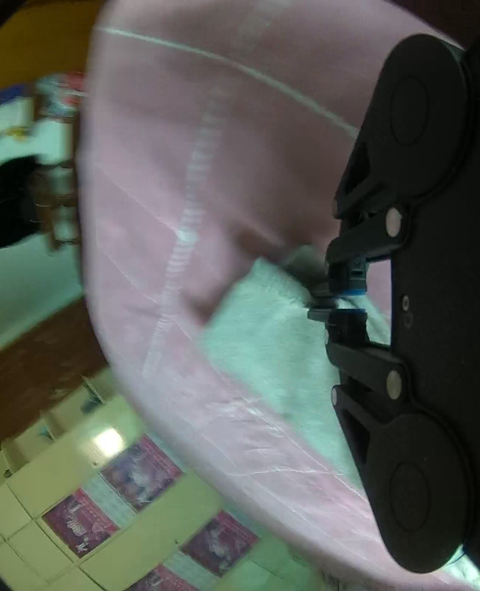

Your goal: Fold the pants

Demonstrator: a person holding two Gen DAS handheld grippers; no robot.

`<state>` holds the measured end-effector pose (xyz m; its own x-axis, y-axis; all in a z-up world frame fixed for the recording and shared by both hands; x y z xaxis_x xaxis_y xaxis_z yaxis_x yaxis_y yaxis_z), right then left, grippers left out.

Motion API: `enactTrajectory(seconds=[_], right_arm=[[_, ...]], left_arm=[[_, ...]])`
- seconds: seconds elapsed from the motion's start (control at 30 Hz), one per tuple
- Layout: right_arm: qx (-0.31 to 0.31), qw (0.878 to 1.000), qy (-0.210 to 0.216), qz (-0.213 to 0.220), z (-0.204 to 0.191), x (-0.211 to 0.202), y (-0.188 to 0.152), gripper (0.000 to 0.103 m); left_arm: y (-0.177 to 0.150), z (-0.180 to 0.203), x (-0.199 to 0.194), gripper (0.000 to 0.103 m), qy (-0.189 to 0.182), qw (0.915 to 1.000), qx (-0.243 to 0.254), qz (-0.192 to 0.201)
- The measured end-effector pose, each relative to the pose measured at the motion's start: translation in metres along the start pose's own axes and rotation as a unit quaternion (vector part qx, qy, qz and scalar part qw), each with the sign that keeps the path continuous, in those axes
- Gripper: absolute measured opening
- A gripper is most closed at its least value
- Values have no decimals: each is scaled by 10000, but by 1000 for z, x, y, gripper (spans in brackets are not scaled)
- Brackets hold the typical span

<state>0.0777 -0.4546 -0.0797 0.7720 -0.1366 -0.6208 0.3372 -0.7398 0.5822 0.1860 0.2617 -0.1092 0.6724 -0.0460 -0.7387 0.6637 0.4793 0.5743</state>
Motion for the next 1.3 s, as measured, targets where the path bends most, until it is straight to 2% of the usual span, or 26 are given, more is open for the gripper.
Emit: enactTrajectory(seconds=[0.1, 0.2, 0.3, 0.43, 0.47, 0.5, 0.53, 0.6, 0.7, 0.77, 0.83, 0.87, 0.9, 0.93, 0.97, 1.0, 1.07, 1.1, 1.2, 1.3], right_arm=[[-98, 9998, 154, 25, -6, -3, -1, 20], [-106, 9999, 122, -2, -7, 3, 6, 18], [-179, 9998, 105, -11, -8, -4, 5, 21], [-220, 9997, 121, -60, -8, 1, 9, 20], [-218, 9997, 128, -57, -8, -2, 9, 20], [-211, 9997, 126, -55, -9, -2, 9, 20], [-217, 9997, 119, -61, -9, -2, 9, 20], [-265, 9996, 97, -67, -11, -2, 9, 21], [-342, 9994, 77, -66, -13, -1, 8, 21], [-362, 9993, 75, -80, -13, 1, 8, 22], [-427, 9990, 52, -95, -15, 4, 8, 22], [-463, 9989, 28, -107, -16, 5, 8, 22], [-490, 9987, 4, -115, -17, 6, 9, 17], [-519, 9986, -52, -108, -19, 6, 11, 9], [-517, 9986, -15, -95, -20, 5, 13, 5], [-512, 9986, 85, -62, -22, 4, 17, 4], [-626, 9975, 297, 161, -29, -5, 22, 4], [-668, 9974, 222, 150, -28, -5, 21, 4], [-495, 9985, -30, -236, -13, 10, 12, 4], [-523, 9985, -37, -165, -16, 9, 13, 5]], left_arm=[[3, 0, -2, 47, 4, 10000, -49, 43], [5, -4, -12, 47, -13, 9989, -342, 332], [7, -13, -30, 47, -76, 9952, -606, 770], [11, -23, -32, 47, -194, 9935, -782, 809], [14, -24, -31, 44, -258, 9928, -815, 838], [17, -24, -31, 21, -292, 9923, -803, 892], [19, -24, -31, 19, -226, 9921, -784, 956], [23, -21, -31, 19, -361, 9907, -781, 1056], [26, -19, -22, 19, -448, 9912, -774, 975], [28, -25, -7, 19, -644, 9896, -1046, 751], [35, -28, 1, 17, -679, 9888, -1165, 640], [43, -24, -5, 15, -789, 9867, -1130, 861], [53, -22, -16, 14, -1015, 9808, -1178, 1177], [62, -19, -26, 14, -1090, 9771, -1144, 1427], [68, -17, -29, 14, -1041, 9777, -1011, 1519], [69, -16, -24, 14, -907, 9823, -852, 1397], [59, -24, 4, 14, -499, 9936, -728, 710], [52, -28, 13, 14, -390, 9959, -664, 481], [45, -29, 15, 14, -470, 9957, -620, 503], [54, -30, 16, 15, -433, 9962, -534, 528]])
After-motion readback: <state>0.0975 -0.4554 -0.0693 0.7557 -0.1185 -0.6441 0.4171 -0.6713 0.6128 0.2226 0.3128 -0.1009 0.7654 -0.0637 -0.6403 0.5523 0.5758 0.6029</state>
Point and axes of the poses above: each gripper's, at about its wrist camera, not at the fingertips, and x roughly the way its jaws point, z to its right, y to its top, the point moved 6 cm from there along x, roughly the way its jaws point, and after that the axes turned 1 degree about -y, right-handed, at the moved point
